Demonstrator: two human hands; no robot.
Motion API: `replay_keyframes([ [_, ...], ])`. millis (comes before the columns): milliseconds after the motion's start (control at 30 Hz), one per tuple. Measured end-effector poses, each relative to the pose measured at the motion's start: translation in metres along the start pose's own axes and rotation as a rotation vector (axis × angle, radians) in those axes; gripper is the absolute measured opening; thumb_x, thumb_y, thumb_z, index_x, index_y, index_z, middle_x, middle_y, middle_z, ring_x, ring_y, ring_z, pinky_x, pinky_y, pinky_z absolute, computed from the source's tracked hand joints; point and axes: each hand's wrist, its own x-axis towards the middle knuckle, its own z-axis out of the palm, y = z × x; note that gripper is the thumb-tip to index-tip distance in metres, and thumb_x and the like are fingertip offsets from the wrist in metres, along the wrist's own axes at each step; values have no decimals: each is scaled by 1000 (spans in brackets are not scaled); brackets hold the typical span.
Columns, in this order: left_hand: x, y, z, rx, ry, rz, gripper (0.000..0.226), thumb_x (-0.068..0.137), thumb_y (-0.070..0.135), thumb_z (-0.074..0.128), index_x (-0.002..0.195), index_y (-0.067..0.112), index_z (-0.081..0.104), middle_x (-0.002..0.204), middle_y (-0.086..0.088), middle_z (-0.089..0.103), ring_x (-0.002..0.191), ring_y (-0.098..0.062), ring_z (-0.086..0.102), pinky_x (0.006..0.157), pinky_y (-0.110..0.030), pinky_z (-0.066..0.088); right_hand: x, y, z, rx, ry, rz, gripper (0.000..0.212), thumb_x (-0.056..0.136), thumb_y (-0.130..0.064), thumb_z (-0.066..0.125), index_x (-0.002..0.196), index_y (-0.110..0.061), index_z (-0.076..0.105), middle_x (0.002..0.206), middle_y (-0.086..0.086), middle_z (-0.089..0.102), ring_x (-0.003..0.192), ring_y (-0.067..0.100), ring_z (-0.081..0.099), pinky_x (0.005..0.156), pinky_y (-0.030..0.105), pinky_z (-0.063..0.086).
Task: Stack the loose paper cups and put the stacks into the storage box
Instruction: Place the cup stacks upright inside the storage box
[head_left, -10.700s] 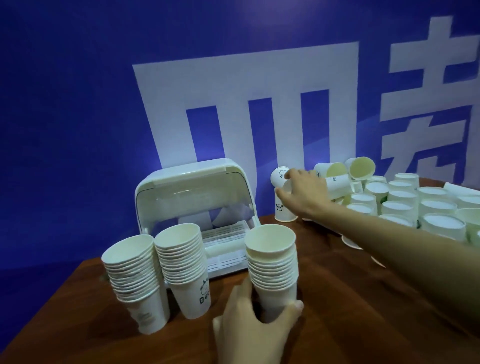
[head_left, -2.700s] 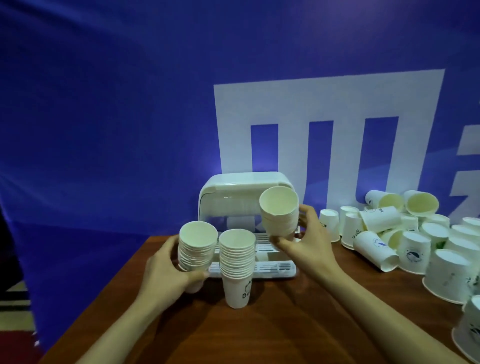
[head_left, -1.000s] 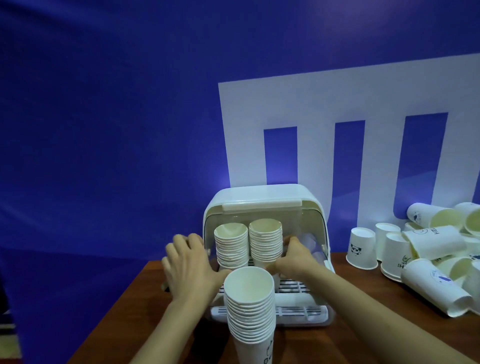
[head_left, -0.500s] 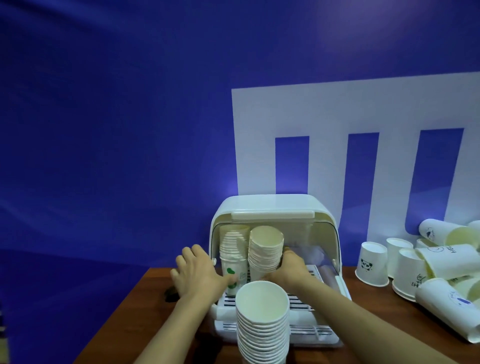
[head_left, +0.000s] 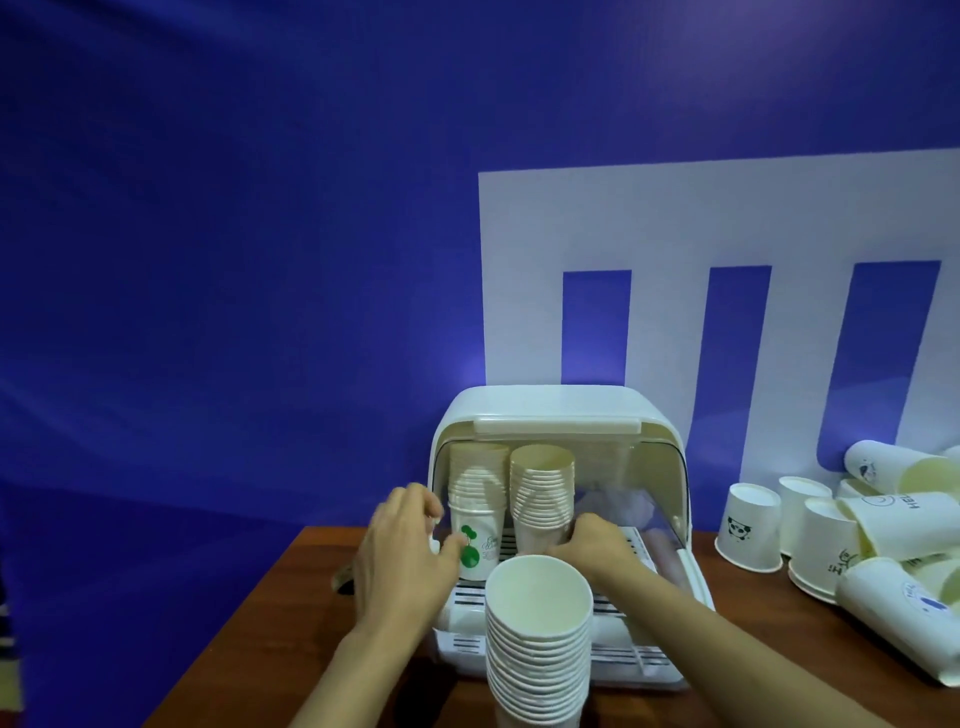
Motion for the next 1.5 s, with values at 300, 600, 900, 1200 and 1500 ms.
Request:
replay_keyframes([
  [300, 34, 38, 16, 736, -681, 290, 34, 105, 21, 54, 138, 13, 59, 146, -10, 62, 134, -33, 59, 104, -43, 46, 0, -10, 3, -213, -51, -30, 44, 93, -47, 64, 119, -11, 62, 113, 9, 66, 88, 20, 55, 78, 31, 45],
  [600, 41, 41, 47, 755, -599, 201, 42, 111, 13, 35, 146, 12, 57, 153, -10, 57, 143, -29, 52, 114, -40, 36, 6, -4, 6, -123, 13, -66, 39, 87, -49, 69, 106, -16, 64, 98, 5, 66, 85, 22, 61, 71, 30, 47],
  [900, 37, 51, 46, 778, -535, 146, 38, 109, 9, 40, 141, 11, 62, 148, -9, 61, 137, -27, 58, 102, -38, 49, 8, -1, 8, -111, 12, -83, 52, 84, -58, 68, 114, -15, 66, 97, 4, 64, 84, 21, 59, 72, 31, 45],
  [1200, 48, 52, 38, 537, -473, -92, 41, 100, 39, 66, 134, 16, 66, 138, -8, 63, 128, -28, 61, 94, -36, 52, 12, 3, 10, -155, 33, -96, 56, 79, -66, 66, 107, -17, 65, 105, 6, 71, 93, 24, 68, 80, 36, 57],
  [1500, 32, 52, 19, 475, -340, -66, 42, 100, 44, 65, 123, 9, 64, 127, -14, 66, 118, -34, 64, 87, -38, 52, 10, 4, 9, -166, 60, -81, 56, 80, -65, 66, 104, -14, 65, 94, 4, 65, 83, 22, 64, 65, 30, 46],
])
